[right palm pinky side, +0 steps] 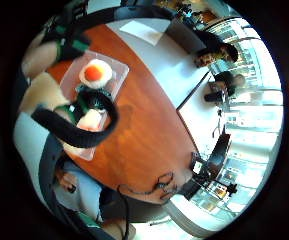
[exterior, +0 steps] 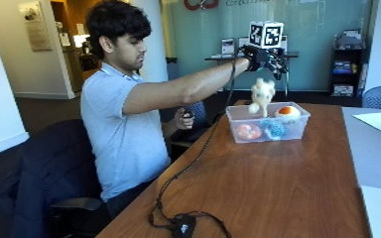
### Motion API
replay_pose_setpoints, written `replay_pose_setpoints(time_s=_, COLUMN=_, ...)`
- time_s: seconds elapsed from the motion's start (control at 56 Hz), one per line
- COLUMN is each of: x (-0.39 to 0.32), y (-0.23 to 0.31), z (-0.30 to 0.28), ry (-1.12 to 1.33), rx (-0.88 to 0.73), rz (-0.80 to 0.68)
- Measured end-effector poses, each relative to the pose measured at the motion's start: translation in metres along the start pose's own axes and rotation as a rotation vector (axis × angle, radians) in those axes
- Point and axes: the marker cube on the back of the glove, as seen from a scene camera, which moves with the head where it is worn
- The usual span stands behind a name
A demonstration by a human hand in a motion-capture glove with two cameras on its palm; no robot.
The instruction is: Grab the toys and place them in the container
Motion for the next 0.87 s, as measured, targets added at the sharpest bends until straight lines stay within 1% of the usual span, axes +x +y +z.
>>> replay_pose_setpoints(time_s=0.179, x=0.029, y=0.024, z=0.005, ry=-0.005, rx=0.088, rz=-0.016)
replay_pose_setpoints(time_s=0.268, x=0.051, y=0.041, z=0.020, ry=0.011, rx=0.053, rz=0.000)
replay_pose_setpoints(time_s=0.411, x=0.101, y=0.073, z=0.065, ry=0.061, rx=-0.098, rz=0.067)
replay_pose_setpoints(time_s=0.5, x=0.128, y=0.091, z=0.092, ry=0.051, rx=-0.147, rz=0.105)
replay_pose_setpoints(time_s=0.589, x=0.155, y=0.110, z=0.113, ry=0.009, rx=-0.155, rz=0.140)
replay_pose_setpoints(time_s=0.786, x=0.214, y=0.155, z=0.165, ry=-0.141, rx=-0.120, rz=0.209)
replay_pose_setpoints(time_s=0.875, x=0.224, y=0.166, z=0.184, ry=-0.187, rx=-0.113, rz=0.224)
